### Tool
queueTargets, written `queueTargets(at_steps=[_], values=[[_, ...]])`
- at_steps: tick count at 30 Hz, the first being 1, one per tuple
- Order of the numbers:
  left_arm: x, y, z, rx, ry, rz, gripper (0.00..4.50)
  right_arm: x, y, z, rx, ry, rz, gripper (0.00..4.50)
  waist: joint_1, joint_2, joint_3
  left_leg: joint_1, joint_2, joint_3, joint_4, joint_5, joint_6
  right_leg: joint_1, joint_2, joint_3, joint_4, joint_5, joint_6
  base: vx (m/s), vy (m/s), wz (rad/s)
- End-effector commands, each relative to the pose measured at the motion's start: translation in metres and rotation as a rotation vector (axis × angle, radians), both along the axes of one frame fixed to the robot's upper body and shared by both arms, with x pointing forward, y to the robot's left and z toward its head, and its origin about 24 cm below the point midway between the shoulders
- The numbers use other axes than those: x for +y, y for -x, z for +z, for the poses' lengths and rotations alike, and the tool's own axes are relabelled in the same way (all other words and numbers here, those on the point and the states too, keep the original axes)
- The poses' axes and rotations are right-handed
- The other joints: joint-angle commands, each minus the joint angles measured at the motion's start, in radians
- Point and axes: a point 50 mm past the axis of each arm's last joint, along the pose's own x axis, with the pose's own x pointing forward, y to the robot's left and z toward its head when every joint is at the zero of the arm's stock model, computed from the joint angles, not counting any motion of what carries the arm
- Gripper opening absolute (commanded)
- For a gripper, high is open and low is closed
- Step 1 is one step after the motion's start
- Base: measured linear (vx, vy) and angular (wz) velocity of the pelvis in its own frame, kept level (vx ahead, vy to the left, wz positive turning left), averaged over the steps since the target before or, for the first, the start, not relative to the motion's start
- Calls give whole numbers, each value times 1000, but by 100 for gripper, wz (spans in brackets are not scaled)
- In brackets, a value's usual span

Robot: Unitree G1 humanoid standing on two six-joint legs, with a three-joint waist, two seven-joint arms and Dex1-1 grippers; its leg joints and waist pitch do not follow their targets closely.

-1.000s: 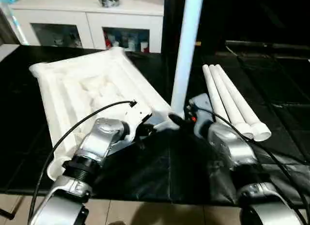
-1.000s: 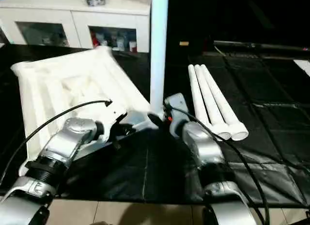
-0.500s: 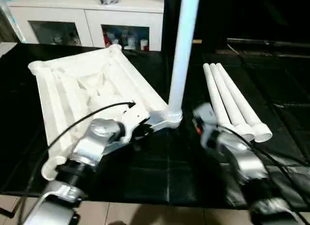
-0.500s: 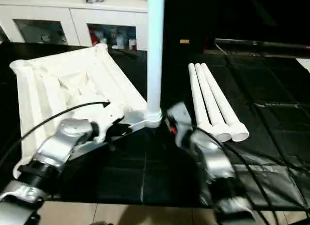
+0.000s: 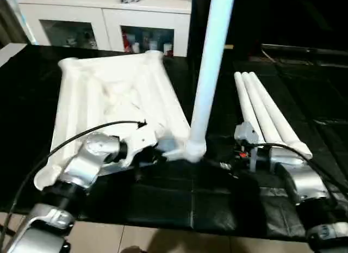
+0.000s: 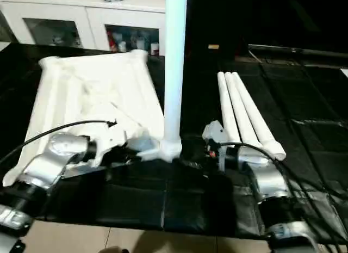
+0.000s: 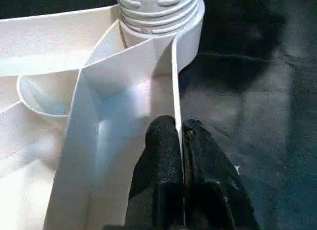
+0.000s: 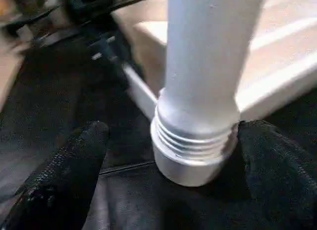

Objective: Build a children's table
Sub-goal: Rotate leg to tighten

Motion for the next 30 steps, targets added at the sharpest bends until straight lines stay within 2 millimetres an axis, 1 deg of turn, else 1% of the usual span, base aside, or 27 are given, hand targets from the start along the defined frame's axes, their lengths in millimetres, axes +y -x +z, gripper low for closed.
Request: queueTargets(at_steps=[1, 3, 6, 7, 9, 10, 11, 12, 14, 15, 16, 17, 19, 21, 24, 26, 27, 28, 30], values=[[-4, 7, -10, 37, -42, -81, 0, 4, -1, 6, -23, 20, 66, 443, 2, -12, -63, 14, 48, -7, -53, -183, 74, 39, -70, 43, -74, -122, -233, 0, 0, 0], [-5, 9, -11, 47, -36, -110, 0, 6, -3, 7, -21, 19, 82, 443, 4, -12, -64, 14, 48, -8, -53, -178, 69, 40, -70, 42, -70, -112, -237, 0, 0, 0], [-7, 12, -11, 62, -25, -137, 0, 10, -5, 8, -24, 20, 95, 443, 4, -13, -63, 15, 49, -8, -54, -190, 61, 39, -74, 42, -71, -132, -238, 0, 0, 0], [-8, 13, -11, 66, -21, -146, 0, 11, -6, 8, -25, 21, 99, 427, 4, -13, -64, 14, 48, -8, -54, -188, 59, 40, -73, 42, -71, -130, -240, 0, 0, 0], [-7, 15, -11, 75, -25, -176, 0, 14, -8, 7, -29, 26, 116, 427, 6, -14, -65, 15, 49, -8, -54, -180, 60, 39, -73, 42, -69, -117, -243, 0, 0, 0], [-7, 15, -11, 78, -26, -185, 0, 15, -8, 7, -29, 27, 123, 413, 6, -13, -65, 15, 49, -7, -54, -181, 58, 38, -73, 42, -69, -118, -244, 0, 0, 0], [-7, 15, -11, 80, -27, -189, 0, 16, -8, 7, -29, 27, 127, 413, 7, -14, -65, 16, 49, -7, -54, -182, 58, 39, -72, 42, -69, -116, -245, 0, 0, 0], [-7, 16, -11, 83, -27, -197, 0, 16, -8, 6, -25, 26, 136, 398, 9, -14, -65, 16, 49, -7, -53, -181, 59, 39, -72, 42, -68, -111, -244, 0, 0, 0], [-6, 16, -11, 85, -29, -202, 0, 18, -7, 6, -16, 25, 148, 387, 13, -13, -66, 16, 49, -6, -52, -175, 63, 39, -72, 42, -66, -96, -246, 0, 0, 0], [-6, 16, -11, 86, -30, -203, 0, 18, -8, 6, -18, 26, 149, 370, 14, -12, -66, 16, 49, -7, -52, -173, 63, 40, -72, 42, -66, -94, -246, 0, 0, 0], [-6, 16, -11, 86, -30, -204, 0, 18, -8, 6, -19, 27, 150, 360, 15, -13, -66, 16, 49, -6, -53, -173, 62, 39, -72, 42, -66, -94, -247, 0, 0, 0], [-6, 16, -11, 87, -31, -204, 0, 18, -8, 5, -23, 35, 154, 360, 17, -13, -66, 16, 49, -6, -52, -175, 60, 39, -72, 42, -66, -97, -246, 0, 0, 0], [-5, 15, -11, 88, -34, -205, 0, 18, -8, 4, -23, 43, 163, 340, 19, -13, -65, 17, 49, -7, -53, -186, 54, 39, -73, 42, -68, -115, -240, 0, 0, 0], [-5, 15, -11, 89, -37, -205, 0, 19, -8, 4, -21, 43, 166, 317, 19, -13, -66, 16, 49, -7, -53, -184, 53, 40, -72, 42, -67, -112, -239, 0, 0, 0], [-4, 15, -11, 90, -40, -206, 0, 19, -8, 3, -17, 39, 171, 306, 19, -12, -67, 15, 49, -7, -52, -176, 56, 40, -71, 42, -65, -98, -242, 0, 0, 0], [-3, 14, -11, 91, -40, -205, 0, 19, -7, 3, -14, 36, 174, 281, 19, -11, -67, 15, 48, -7, -52, -178, 56, 41, -72, 42, -65, -97, -242, 0, 0, 0], [-3, 14, -11, 91, -40, -205, 0, 19, -7, 3, -14, 36, 174, 277, 19, -12, -66, 15, 48, -7, -52, -179, 55, 41, -72, 42, -65, -98, -243, 0, 0, 0], [-4, 14, -11, 91, -40, -205, 0, 19, -7, 3, -14, 35, 175, 275, 20, -10, -67, 15, 49, -8, -52, -177, 55, 41, -72, 41, -65, -96, -243, 0, 0, 0], [-4, 14, -11, 97, -31, -194, 0, 20, -5, 2, -9, 29, 184, 268, 19, -10, -67, 16, 49, -7, -52, -179, 55, 41, -71, 41, -64, -93, -245, 0, 0, 0]])
